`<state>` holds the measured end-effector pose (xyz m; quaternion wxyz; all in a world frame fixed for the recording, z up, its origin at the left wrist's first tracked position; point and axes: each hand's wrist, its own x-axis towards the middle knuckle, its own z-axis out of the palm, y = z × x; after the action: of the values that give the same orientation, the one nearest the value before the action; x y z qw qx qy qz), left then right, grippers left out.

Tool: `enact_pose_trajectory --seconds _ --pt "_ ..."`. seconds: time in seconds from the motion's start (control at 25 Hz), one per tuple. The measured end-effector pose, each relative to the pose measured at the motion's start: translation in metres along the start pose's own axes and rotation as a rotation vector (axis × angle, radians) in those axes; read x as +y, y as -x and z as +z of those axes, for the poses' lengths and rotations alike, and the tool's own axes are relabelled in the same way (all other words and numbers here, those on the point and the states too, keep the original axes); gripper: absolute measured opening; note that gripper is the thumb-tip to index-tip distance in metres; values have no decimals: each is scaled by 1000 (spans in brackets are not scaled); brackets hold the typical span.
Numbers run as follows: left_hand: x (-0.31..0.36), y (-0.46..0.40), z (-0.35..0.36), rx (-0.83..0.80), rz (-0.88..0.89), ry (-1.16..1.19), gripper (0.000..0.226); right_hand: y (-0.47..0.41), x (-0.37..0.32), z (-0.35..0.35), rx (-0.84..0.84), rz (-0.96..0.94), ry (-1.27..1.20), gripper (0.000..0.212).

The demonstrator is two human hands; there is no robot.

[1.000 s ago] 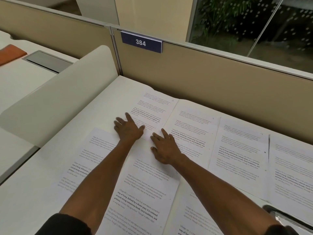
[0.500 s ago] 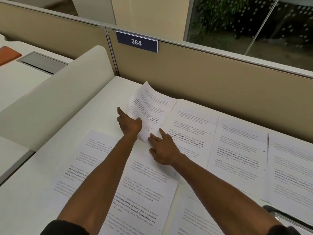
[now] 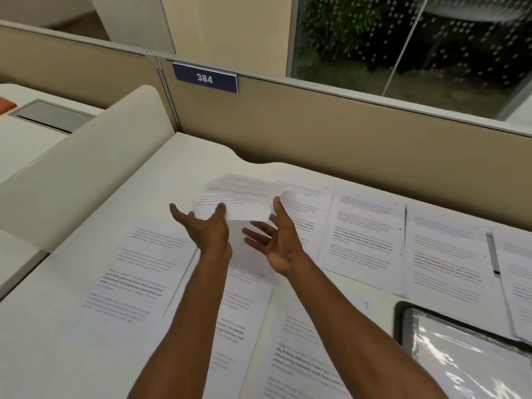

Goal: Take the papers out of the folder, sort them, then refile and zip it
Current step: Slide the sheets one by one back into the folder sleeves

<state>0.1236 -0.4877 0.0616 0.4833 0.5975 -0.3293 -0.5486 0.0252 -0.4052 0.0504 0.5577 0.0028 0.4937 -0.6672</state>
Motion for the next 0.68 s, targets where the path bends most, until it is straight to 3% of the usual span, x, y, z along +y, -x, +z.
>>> enact_pose_trajectory --seconds 0.2,0.28,0.4,0.52,0.68 --pt "-27 110 -50 -10 133 -19 107 60 -21 -53 5 16 26 16" --pt "-43 161 -70 -77 146 -74 107 87 -22 -90 20 36 62 32" --pt "-79 252 -94 -214 130 -131 107 141 -18 -159 58 46 167 91" --pt "-116 348 -118 -296 53 -194 106 218 -10 -247 103 -72 266 91" --pt "-161 437 -145 -284 -65 -264 98 322 3 -362 88 -190 328 88"
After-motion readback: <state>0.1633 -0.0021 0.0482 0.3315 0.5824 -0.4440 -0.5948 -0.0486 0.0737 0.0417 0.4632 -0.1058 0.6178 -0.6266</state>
